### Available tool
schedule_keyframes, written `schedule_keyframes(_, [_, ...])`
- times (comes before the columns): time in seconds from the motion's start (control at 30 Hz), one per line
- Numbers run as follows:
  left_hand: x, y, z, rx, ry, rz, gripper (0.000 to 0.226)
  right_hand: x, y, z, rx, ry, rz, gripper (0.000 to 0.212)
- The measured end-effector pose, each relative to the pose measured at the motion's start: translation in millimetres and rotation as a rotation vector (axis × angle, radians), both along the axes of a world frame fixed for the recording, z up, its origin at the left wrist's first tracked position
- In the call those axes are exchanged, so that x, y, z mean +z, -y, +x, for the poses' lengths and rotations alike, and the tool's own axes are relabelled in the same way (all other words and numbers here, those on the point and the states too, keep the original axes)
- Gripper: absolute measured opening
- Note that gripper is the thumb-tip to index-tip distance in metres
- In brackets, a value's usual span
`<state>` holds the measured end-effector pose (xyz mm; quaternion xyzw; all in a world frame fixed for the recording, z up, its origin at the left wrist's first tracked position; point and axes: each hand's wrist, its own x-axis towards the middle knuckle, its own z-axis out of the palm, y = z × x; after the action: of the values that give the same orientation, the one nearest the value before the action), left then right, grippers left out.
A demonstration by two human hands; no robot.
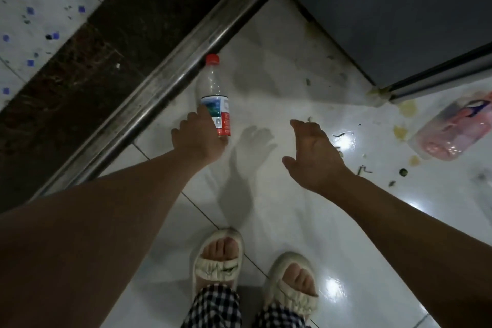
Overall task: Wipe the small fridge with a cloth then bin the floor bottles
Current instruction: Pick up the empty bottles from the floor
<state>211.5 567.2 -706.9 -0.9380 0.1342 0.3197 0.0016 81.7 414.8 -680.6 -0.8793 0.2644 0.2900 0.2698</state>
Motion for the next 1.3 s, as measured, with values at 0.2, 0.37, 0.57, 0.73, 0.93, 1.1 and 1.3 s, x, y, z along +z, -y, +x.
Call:
schedule_keyframes(0.2, [-69,12,2,0.365,-0.08,-0.208,0.088,-49,5,-12,-0.056,0.058,-0.011,0.076])
schedule_keyframes(0.37, [-77,24,-6,0.465,-0.111,-0.221,0.089,-48,15,-38,-0.112,0.04,-0.033,0.075])
schedule_keyframes(0.57, [-14,46,-46,0.119,-0.195,-0.181,0.086,3,30,-83,-0.31,0.032,-0.044,0.071])
schedule_keyframes(0.73, [40,81,-84,-0.121,-0.266,-0.125,0.081,47,45,-138,-0.491,0.021,-0.079,0.067])
schedule_keyframes(0.93, [78,107,-140,-0.329,-0.358,-0.101,0.071,81,68,-209,-0.74,-0.003,-0.103,0.066])
schedule_keyframes(1.1, [92,138,-182,-0.433,-0.307,-0.089,0.07,86,109,-261,-0.802,0.012,-0.155,0.062])
schedule_keyframes(1.3, [99,189,-242,-0.434,-0.272,-0.05,0.08,79,167,-324,-0.812,0.013,-0.15,0.066])
